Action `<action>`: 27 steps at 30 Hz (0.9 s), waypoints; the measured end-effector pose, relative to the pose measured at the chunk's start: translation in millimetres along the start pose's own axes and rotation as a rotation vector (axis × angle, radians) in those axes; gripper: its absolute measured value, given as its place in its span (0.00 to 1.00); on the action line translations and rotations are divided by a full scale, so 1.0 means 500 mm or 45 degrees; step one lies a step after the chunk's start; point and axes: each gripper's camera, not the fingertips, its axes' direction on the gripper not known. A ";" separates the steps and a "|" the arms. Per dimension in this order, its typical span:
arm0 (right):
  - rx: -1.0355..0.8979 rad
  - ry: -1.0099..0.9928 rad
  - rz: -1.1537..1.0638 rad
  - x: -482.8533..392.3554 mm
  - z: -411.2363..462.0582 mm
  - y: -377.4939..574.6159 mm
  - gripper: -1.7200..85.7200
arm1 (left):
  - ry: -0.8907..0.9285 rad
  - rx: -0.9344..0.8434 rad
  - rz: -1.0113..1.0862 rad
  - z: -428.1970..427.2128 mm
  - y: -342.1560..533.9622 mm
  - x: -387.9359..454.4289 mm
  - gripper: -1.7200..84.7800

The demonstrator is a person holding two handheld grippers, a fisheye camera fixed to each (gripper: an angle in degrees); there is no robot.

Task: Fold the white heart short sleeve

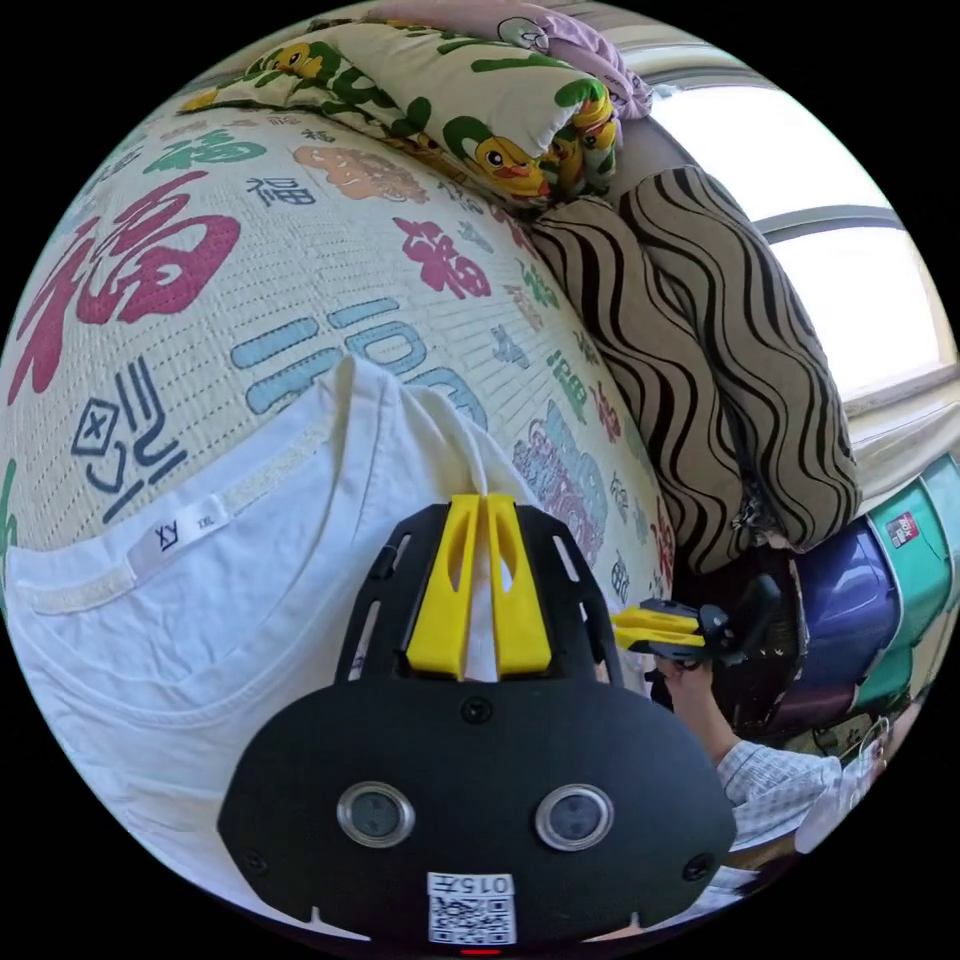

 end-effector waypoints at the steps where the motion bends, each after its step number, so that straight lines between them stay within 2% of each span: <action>1: -0.009 0.044 -0.016 -0.006 0.004 0.000 0.02 | 0.037 0.067 -0.017 -0.013 -0.001 0.002 0.02; 3: -0.015 0.074 -0.025 -0.010 0.006 0.001 0.02 | 0.087 0.093 -0.029 -0.020 -0.008 0.007 0.02; 7: 0.018 0.056 0.022 -0.008 0.002 0.008 0.02 | -0.187 0.093 -0.023 -0.027 -0.002 0.032 0.02; 9: 0.039 0.086 0.031 -0.017 -0.007 0.011 0.02 | -0.265 0.188 0.012 -0.050 0.023 0.052 0.02; 11: 0.111 0.118 -0.022 -0.049 -0.025 0.015 0.02 | -0.259 0.244 0.063 -0.075 0.054 0.074 0.03; 12: 0.123 0.104 -0.054 -0.060 -0.027 0.015 0.02 | -0.165 0.235 0.115 -0.087 0.077 0.090 0.05; 13: 0.120 0.062 -0.110 -0.083 -0.023 0.012 0.02 | -0.055 0.171 0.170 -0.090 0.101 0.105 0.07; 15: 0.050 -0.018 -0.179 -0.113 0.001 0.003 0.02 | -0.007 0.051 0.223 -0.085 0.147 0.126 0.08; 17: -0.102 -0.085 -0.236 -0.142 0.052 -0.002 0.02 | -0.077 -0.015 0.260 -0.079 0.199 0.134 0.09; 19: -0.234 -0.044 -0.247 -0.155 0.097 0.001 0.01 | -0.319 -0.117 0.294 -0.061 0.251 0.129 0.08; 23: -0.166 -0.039 -0.242 -0.165 0.076 -0.016 0.02 | -0.202 0.014 0.317 -0.126 0.301 0.138 0.11; 24: -0.137 -0.037 -0.250 -0.165 0.067 -0.024 0.03 | -0.213 0.112 0.353 -0.172 0.318 0.143 0.11; 27: 0.004 0.029 -0.312 -0.172 0.027 -0.099 0.06 | -0.573 0.255 0.299 -0.281 0.339 0.114 0.12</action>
